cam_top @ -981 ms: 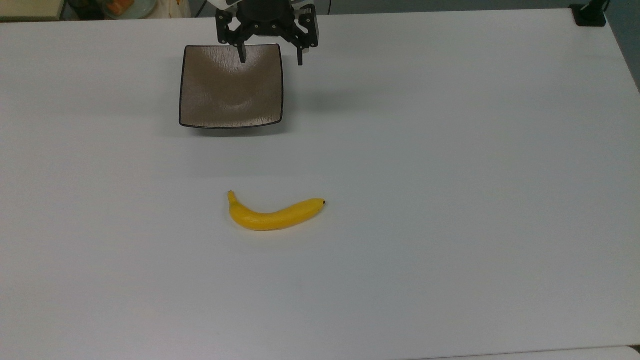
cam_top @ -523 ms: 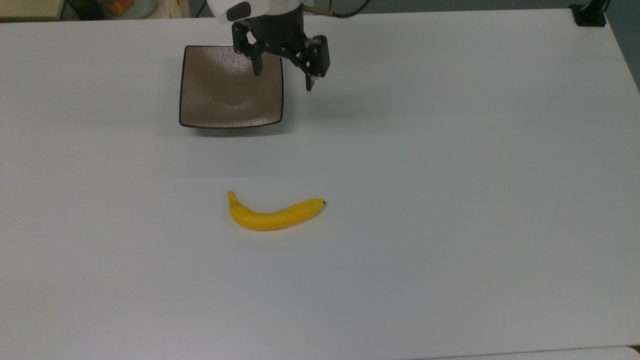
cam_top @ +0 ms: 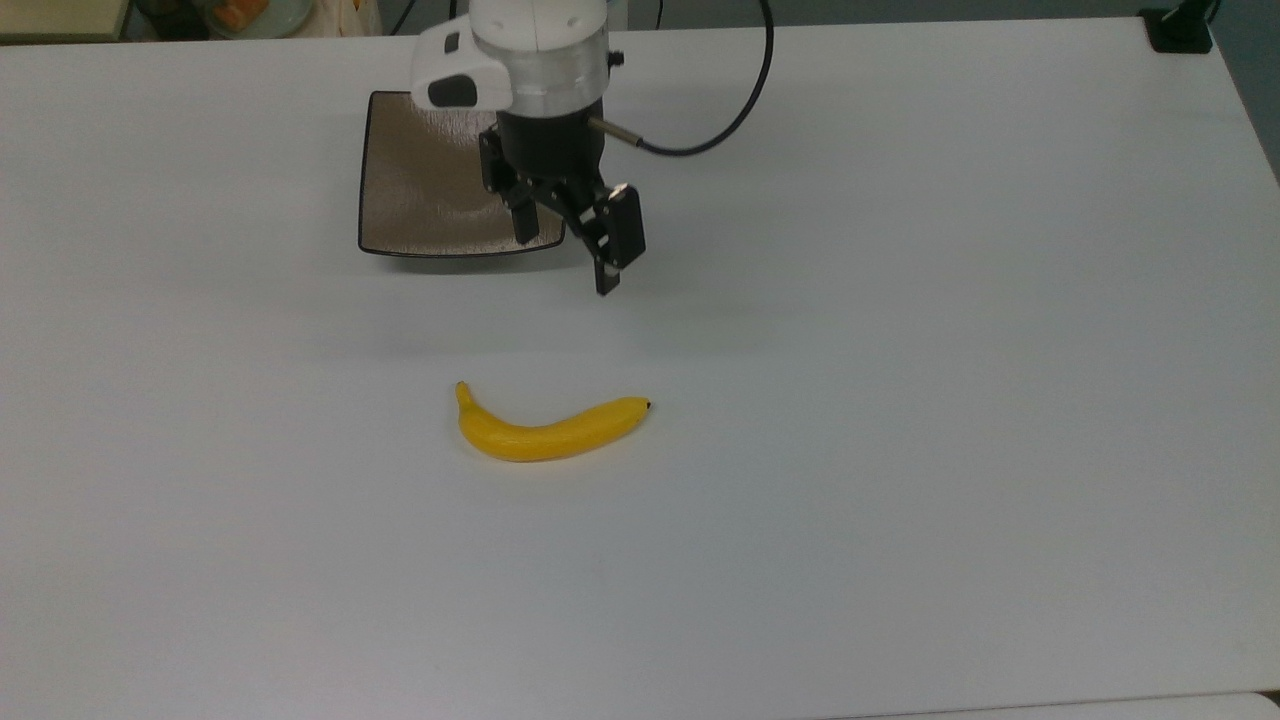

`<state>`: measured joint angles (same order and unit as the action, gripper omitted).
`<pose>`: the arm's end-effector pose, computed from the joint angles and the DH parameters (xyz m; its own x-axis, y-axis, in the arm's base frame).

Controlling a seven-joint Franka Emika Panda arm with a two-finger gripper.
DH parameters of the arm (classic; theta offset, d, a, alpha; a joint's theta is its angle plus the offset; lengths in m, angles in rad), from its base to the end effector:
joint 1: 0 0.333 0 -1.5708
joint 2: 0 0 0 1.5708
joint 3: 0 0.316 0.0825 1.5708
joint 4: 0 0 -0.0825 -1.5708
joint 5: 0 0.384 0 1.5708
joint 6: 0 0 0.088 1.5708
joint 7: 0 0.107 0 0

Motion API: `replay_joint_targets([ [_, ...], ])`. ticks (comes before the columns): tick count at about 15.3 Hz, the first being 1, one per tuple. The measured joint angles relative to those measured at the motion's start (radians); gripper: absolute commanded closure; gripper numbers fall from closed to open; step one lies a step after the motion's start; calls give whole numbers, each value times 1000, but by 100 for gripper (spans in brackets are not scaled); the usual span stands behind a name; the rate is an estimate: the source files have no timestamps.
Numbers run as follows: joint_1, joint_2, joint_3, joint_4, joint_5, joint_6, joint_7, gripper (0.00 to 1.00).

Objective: Bananas placed on a ceramic plate
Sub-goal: 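Lower the gripper over the middle of the banana, then close the gripper on the banana and lift it off the table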

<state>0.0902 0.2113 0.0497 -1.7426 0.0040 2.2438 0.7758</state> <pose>0.6428 0.0884 0.4804 0.7738 -0.6029 0.1943 -0.5674 -0.7961 -0.2104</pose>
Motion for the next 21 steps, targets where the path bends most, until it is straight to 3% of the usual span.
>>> replay_joint_targets([
  [4, -9, 108, -4, 14, -30, 162, 97, 0],
  [11, -21, 355, -7, 179, -140, 178, 173, 0],
  [15, -20, 405, -7, 197, -150, 178, 173, 0],
  [16, -20, 414, -7, 199, -151, 178, 173, 7],
  [19, -20, 433, -7, 212, -151, 178, 173, 51],
  [20, -20, 436, -7, 215, -151, 178, 173, 60],
  [21, -20, 437, -7, 216, -151, 178, 173, 63],
])
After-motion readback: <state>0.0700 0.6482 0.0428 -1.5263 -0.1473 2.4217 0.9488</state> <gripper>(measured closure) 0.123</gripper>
